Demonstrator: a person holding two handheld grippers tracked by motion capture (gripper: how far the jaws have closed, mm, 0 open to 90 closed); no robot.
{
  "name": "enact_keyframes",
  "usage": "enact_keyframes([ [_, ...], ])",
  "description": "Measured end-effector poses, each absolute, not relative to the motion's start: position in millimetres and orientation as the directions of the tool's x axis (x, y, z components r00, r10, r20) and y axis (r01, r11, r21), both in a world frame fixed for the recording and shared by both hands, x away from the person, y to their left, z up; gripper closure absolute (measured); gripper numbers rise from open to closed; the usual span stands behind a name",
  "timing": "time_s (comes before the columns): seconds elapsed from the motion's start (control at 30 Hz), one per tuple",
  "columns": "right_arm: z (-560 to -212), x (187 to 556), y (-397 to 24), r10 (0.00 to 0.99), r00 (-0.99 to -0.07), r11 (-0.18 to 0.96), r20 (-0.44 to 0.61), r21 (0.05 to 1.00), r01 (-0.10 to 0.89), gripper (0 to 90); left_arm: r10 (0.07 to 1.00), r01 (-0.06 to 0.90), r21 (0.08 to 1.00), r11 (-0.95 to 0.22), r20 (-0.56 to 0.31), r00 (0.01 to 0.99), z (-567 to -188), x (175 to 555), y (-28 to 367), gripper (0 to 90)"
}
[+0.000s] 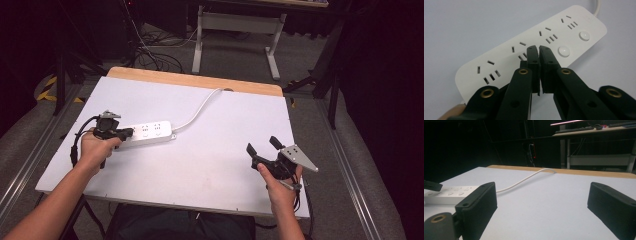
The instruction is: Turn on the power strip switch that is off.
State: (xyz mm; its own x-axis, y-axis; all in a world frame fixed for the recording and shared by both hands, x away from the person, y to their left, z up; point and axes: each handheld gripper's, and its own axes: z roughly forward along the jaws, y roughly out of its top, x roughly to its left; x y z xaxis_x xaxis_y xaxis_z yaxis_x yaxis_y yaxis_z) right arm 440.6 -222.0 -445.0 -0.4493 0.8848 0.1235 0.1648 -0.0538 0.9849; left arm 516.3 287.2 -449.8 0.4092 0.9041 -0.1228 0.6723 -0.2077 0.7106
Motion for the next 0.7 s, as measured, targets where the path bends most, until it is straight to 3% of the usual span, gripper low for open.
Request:
enact_keyframes([
  [0.43,-445.1,440.8,-222.1,0.886,-0.449,-0.049,0.119,0.985,0.165,9.6,0.905,0.607,0.774,-0.182,-0.109,0.411,-443.1,512.8,289.8,73.3],
  [0.7,-445.3,441.0,-222.1,0.885,-0.45,-0.047,0.118,0.985,0.165,9.7,0.913,0.506,0.843,-0.179,-0.049,0.405,-435.1,507.2,292.2,60.4],
])
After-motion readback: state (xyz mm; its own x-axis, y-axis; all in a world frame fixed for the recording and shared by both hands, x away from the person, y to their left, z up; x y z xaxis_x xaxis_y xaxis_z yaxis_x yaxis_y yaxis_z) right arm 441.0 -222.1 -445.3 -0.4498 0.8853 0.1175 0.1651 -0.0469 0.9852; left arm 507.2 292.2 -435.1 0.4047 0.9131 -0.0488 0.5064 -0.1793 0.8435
